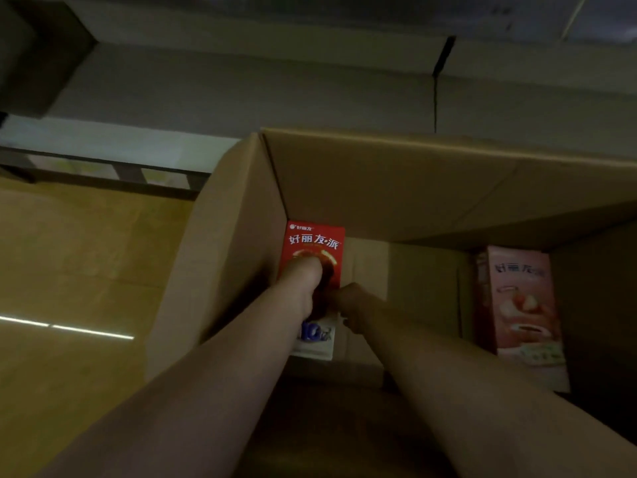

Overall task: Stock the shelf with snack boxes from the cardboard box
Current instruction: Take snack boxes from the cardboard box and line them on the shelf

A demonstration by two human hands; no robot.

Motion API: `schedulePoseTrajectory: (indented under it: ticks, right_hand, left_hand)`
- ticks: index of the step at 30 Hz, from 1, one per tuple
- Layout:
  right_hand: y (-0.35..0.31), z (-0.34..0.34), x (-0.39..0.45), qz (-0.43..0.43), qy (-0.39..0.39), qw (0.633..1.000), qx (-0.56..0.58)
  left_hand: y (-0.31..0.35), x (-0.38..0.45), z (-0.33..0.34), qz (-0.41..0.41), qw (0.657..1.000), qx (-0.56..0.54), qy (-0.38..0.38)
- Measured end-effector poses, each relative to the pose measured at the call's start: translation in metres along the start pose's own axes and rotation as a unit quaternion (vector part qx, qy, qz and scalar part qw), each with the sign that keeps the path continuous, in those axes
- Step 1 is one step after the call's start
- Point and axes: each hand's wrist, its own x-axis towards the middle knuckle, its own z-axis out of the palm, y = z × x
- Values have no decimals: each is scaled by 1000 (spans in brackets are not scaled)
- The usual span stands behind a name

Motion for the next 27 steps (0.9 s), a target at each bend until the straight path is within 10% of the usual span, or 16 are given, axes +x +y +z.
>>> schedulePoseTrajectory:
  ticks: [14,23,27]
  right_hand:
    - [21,-48,2,-5,-96,994,59]
    - [42,-137,-34,-22,-188,973,133]
    - [51,-178,-31,-38,150,985,82]
  left_hand:
    - [-25,33,-5,21,999,27,20]
    - [-39,8,19,106,970,72,-208]
    - [-50,12,30,165,975,111,-100]
